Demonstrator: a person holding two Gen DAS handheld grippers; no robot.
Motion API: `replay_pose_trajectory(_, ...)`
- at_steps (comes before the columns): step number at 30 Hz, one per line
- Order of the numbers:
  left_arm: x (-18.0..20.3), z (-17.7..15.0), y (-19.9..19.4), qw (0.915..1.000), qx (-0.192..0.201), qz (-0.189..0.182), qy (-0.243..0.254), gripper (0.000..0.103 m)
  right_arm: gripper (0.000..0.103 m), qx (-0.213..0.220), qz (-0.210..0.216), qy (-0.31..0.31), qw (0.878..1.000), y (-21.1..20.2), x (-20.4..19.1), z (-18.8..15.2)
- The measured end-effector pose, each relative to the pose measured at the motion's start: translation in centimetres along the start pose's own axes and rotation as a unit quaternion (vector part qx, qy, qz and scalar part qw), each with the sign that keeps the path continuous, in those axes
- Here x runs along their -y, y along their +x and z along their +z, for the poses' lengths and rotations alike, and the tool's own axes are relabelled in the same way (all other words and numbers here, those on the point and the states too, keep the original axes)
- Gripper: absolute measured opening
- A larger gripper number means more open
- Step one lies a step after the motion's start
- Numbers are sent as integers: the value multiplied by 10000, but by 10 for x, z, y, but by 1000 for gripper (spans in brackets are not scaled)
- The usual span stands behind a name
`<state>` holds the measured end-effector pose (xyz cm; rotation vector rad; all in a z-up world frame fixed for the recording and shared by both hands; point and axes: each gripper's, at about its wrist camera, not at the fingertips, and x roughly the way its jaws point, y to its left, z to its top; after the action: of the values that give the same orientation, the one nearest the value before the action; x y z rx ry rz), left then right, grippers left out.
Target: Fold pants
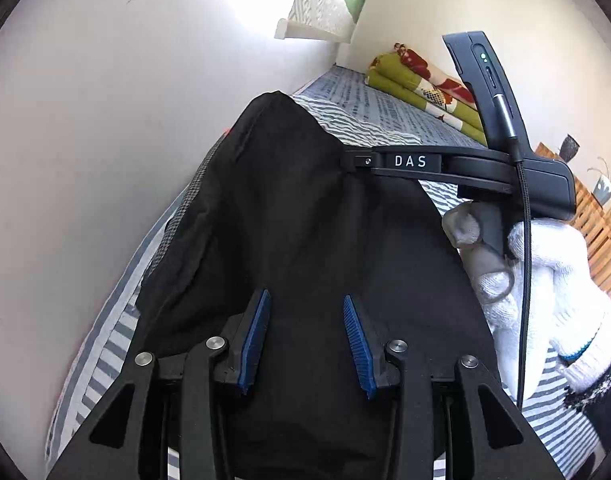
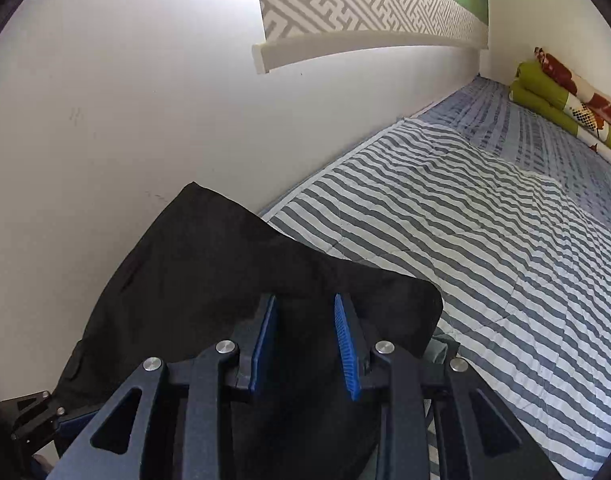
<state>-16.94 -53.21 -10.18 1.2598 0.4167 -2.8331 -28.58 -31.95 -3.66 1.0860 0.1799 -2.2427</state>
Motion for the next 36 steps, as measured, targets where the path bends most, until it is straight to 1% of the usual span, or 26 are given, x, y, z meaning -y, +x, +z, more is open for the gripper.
replay_pose_trajectory(3,1,-9,-15,9999,-102,114,-66,42,26,-51,23,121,9999,-4,3,3)
replay_pose_trajectory(4,1,-13,-18,9997,-145,178,-79,42,26,-28,-70,153,9999,-11,4,3)
replay_pose_trajectory(8,8,-31,-28,9983,-284,421,-280,42,26,65,-393,239,9989,-53,14,-6)
replay_pose_trajectory(9,11,-36,-30,9977,-292,521,-305,42,26,51,-364,298,9989,-66,18,-13)
replay_pose_trajectory(11,21,-46,-34,9969,-337,655,-279,42,26,-39,-110,345,9993,-92,24,-30)
replay_pose_trajectory(12,28,-50,-36,9967,-356,673,-284,42,26,-73,-73,268,9996,-104,25,-40)
replay_pose_trajectory(15,51,-62,-45,9968,-355,624,-340,41,26,-115,13,52,9999,-145,23,-76)
replay_pose_trajectory(20,94,-88,-64,9971,-322,438,-525,41,27,-324,33,-43,9995,-205,27,-145)
replay_pose_trajectory(22,104,-110,-98,9970,-236,495,-540,41,28,-328,-24,-32,9995,-230,31,-172)
replay_pose_trajectory(25,140,-127,-118,9976,-152,482,-472,43,28,-298,-21,138,9995,-269,44,-208)
replay_pose_trajectory(29,194,-140,-145,9983,-143,471,-301,45,30,-226,61,375,9990,-317,70,-250)
replay_pose_trajectory(30,208,-144,-155,9985,-100,507,-204,45,30,-225,56,433,9988,-328,77,-261)
replay_pose_trajectory(31,223,-141,-174,9984,-41,558,-78,45,30,-210,28,496,9985,-340,85,-272)
replay_pose_trajectory(32,243,-141,-186,9983,12,585,48,45,30,-185,-4,552,9983,-352,93,-282)
replay_pose_trajectory(36,321,-140,-227,9978,207,482,405,45,31,-41,-263,681,9973,-402,124,-310)
